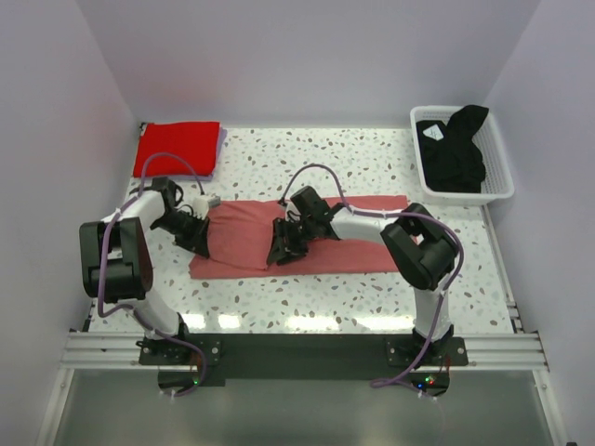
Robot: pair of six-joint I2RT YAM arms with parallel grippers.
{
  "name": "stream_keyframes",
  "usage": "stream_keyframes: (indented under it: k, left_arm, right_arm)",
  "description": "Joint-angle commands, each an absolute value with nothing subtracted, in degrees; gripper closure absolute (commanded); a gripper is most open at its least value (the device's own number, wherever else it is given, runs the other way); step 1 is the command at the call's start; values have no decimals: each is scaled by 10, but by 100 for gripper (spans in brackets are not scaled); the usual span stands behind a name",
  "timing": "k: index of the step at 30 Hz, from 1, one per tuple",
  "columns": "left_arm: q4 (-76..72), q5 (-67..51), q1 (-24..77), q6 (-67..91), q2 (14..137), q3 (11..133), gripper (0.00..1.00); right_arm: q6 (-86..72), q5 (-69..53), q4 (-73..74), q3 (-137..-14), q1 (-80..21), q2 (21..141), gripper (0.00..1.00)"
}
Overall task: Fold and stack the t-shirts
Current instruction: Fold the tshirt
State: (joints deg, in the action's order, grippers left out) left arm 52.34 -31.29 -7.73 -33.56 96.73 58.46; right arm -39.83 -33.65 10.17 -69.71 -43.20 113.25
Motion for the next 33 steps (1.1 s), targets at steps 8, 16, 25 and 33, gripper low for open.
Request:
stream_keyframes:
  k: [8, 16, 25, 33]
  left_arm:
    - [533, -332, -75, -345, 948, 602, 99]
    - [540, -331, -75, -348, 943, 604, 99]
    - [558, -329, -74, -353, 938, 618, 100]
    - [594, -337, -75, -363, 925, 643, 100]
  right_arm:
    - [-478, -350, 59, -720, -449, 1161, 57]
    - [-490, -354, 64, -732, -451, 1176, 68]
    - [-494, -365, 73, -743, -446, 1172, 92]
    - [-491, -380, 71, -759, -434, 1159, 100]
